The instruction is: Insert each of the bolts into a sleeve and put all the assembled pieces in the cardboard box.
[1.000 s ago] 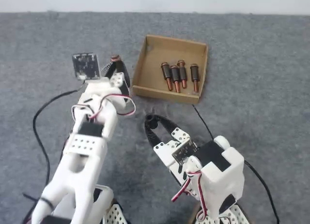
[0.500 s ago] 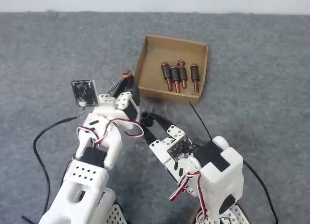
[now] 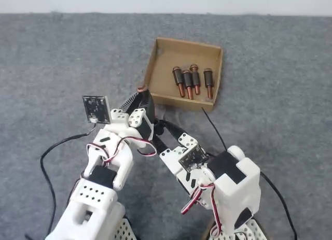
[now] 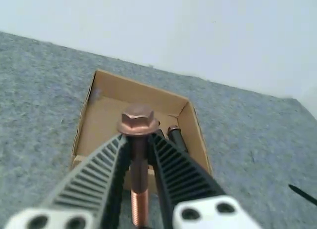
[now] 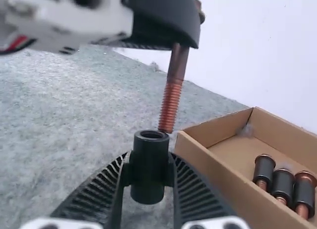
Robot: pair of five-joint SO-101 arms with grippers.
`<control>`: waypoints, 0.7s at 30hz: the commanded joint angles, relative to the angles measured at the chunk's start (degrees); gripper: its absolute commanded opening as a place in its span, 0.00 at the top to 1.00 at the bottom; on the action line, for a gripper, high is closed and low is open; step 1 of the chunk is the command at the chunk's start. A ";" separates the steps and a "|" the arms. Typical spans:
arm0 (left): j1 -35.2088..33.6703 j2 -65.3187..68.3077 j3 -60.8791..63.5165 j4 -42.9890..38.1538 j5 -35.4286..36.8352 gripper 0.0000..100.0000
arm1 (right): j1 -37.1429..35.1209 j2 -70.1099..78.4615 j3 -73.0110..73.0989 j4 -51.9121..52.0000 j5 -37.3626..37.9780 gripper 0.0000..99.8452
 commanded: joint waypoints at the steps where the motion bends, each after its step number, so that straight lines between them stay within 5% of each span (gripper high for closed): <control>1: 0.62 -4.92 0.04 -1.41 0.62 0.99 | -0.40 -2.86 -1.49 0.13 -0.79 0.99; 21: 2.11 -11.69 1.36 7.82 -0.70 0.99 | -0.22 -2.95 -0.97 0.13 -0.70 0.99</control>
